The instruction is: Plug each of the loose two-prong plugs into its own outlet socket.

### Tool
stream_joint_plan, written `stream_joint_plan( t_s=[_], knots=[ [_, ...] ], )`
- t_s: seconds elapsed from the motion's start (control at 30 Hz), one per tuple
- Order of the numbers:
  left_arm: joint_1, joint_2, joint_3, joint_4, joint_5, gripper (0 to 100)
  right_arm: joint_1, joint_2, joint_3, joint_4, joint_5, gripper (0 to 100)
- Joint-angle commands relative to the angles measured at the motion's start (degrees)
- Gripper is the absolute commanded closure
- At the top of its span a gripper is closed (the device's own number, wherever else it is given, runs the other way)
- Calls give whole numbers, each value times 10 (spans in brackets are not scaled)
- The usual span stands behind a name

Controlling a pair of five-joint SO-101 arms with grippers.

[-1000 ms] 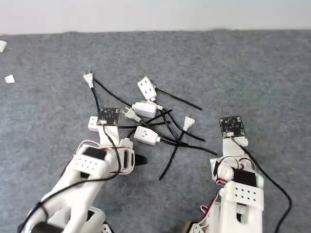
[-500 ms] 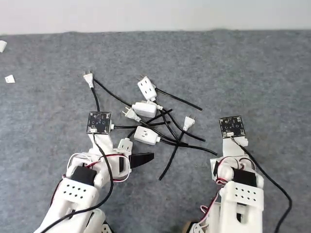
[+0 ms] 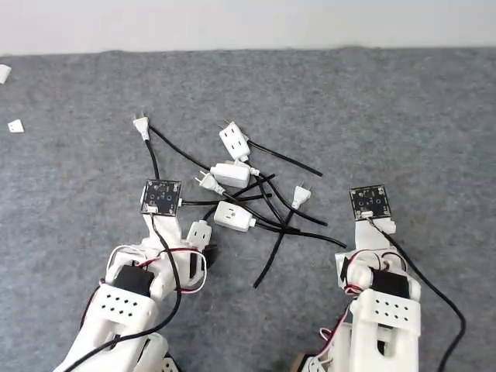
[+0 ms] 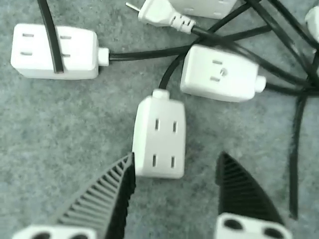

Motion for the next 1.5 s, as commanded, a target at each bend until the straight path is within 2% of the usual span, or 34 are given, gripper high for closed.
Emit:
stream_joint_plan(
  t_s=[0.0,0.23,0.3,0.37,0.5,0.53,0.63,0.77,0.93,1.07,1.17,1.3,1.37,1.47],
  knots=[
    [13,53,-14,-23,-4,649,0,-5,-4,-7,6,990],
    [16,167,-51,-55,-7,633,0,-5,-4,-7,6,990],
    [16,185,-60,-55,-8,665,0,-5,-4,-7,6,990],
    [17,192,-63,-62,-9,737,0,-5,-4,-7,6,990],
    [41,192,-62,-82,-9,976,0,-5,-4,-8,6,990],
    [50,192,-62,-82,-9,997,0,-5,-4,-8,6,990],
    [76,192,-59,-71,-9,941,0,-5,-4,-9,6,990],
    [117,191,-72,-4,-29,883,0,-5,-4,-10,6,990],
    [117,191,-101,76,-76,759,0,-5,-4,-10,6,990],
    [114,191,-145,124,-120,747,-2,-5,-4,-11,6,990],
    [82,191,-201,184,-153,747,-2,-5,-4,-11,6,990],
    [1,196,-293,257,-226,745,-3,-5,-4,-11,6,990],
    [-28,196,-323,260,-246,745,-4,-5,-4,-11,6,990],
    [-34,197,-337,258,-249,744,-4,-5,-4,-11,6,990]
  ],
)
